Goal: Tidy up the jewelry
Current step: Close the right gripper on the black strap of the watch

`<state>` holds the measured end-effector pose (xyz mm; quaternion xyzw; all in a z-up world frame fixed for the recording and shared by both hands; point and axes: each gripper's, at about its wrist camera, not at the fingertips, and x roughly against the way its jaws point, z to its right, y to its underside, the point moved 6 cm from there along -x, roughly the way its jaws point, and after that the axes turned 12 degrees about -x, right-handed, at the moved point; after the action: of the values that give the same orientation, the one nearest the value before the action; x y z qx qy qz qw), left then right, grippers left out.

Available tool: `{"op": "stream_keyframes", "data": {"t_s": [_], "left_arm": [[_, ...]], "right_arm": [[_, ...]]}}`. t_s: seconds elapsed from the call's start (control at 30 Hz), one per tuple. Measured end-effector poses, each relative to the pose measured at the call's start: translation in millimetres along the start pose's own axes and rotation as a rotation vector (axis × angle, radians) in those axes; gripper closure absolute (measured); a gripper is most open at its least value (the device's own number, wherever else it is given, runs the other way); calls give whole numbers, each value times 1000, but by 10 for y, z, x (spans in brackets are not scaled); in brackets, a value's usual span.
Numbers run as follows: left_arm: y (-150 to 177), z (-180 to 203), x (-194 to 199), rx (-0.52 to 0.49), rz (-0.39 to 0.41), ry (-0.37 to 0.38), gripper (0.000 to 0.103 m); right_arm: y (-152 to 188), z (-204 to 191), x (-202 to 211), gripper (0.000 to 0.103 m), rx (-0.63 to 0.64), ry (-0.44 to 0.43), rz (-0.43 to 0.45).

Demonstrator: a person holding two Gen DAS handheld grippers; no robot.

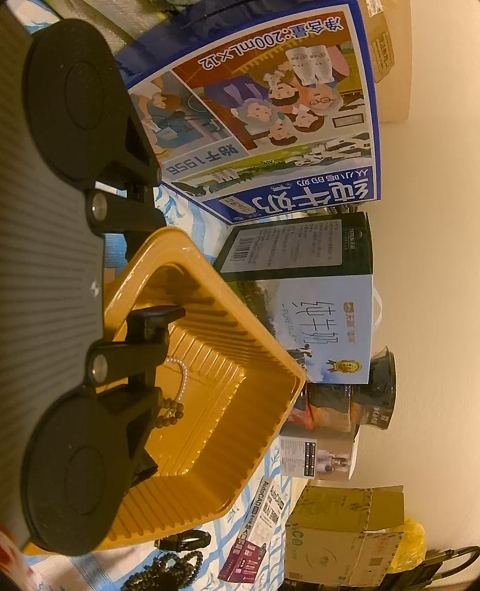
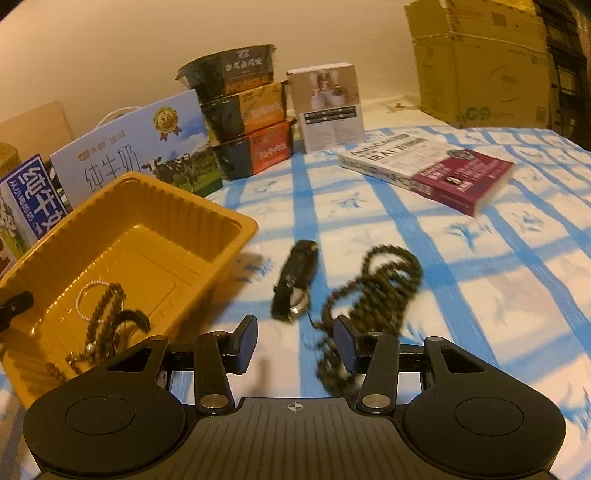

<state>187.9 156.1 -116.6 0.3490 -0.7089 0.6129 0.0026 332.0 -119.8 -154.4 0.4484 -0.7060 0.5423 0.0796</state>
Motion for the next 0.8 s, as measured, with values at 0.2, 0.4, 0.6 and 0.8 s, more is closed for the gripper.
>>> {"op": "stream_keyframes", "data": {"t_s": [0.2,0.4,0.6,0.8], "left_arm": [[-22,-3,-19,-15,5,7,83],[-26,-4,-27,-14,3,8,83],[-27,-11,-40,-12,-2,9,83],[-19,-19,-45,-11,-4,6,83]], "right_arm": [[-89,-113,-340,64,49,6,-11],[-134,-139,-552,66,64,20,-16],[-134,-161,-642,85,102,35,-15],[-75,-194,-408,87,143,15,3]]}}
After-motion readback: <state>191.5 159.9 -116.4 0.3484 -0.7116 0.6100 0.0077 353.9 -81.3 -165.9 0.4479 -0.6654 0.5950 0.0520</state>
